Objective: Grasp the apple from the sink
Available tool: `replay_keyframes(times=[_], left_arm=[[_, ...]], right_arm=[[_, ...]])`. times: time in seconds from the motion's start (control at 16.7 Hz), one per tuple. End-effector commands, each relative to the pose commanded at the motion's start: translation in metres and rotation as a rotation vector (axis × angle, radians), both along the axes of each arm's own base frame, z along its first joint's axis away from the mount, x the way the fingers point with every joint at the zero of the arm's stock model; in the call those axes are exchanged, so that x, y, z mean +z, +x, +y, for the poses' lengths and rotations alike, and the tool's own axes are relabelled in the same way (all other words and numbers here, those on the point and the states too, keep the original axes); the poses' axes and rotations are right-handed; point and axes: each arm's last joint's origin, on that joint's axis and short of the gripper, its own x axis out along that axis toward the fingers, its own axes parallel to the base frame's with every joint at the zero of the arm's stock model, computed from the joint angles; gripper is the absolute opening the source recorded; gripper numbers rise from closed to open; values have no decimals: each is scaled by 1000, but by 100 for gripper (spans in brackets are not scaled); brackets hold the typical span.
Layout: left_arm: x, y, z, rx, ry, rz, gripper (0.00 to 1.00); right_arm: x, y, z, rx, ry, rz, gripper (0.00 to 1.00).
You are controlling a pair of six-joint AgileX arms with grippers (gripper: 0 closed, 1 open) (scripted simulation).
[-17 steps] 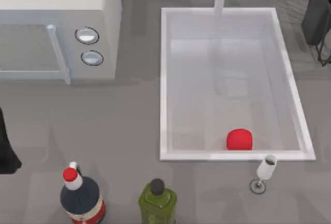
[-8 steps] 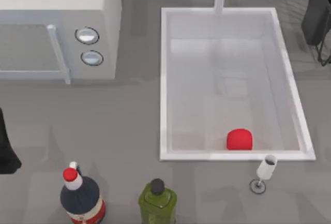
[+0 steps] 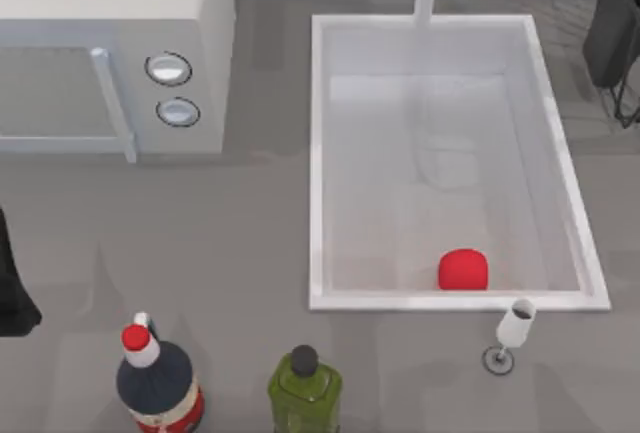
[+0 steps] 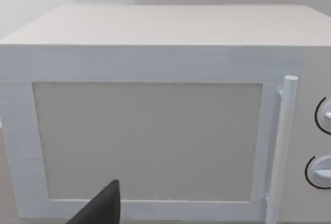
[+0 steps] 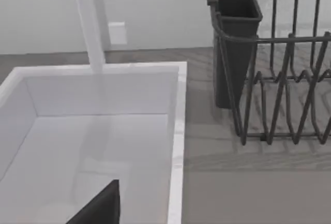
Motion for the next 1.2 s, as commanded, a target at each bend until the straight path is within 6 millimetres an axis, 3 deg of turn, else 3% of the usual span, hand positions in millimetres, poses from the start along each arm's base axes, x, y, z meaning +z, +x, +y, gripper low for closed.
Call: replay_keyframes(times=[0.24,0.42,0.54,0.72,0.9,1.2], left_arm=[[0,0,0,0,0,0,100],[0,0,0,0,0,0,100],[0,0,0,0,0,0,100],[0,0,0,0,0,0,100],[0,0,0,0,0,0,100],[0,0,0,0,0,0,100]], right_arm=[[36,36,17,55,49,283,100],[52,80,39,80,63,533,100],[52,113,60,84,57,702,100],[35,161,96,72,27,941,100],[5,198,131,45,-21,1140,100],[-38,225,169,0,-89,1331,100]])
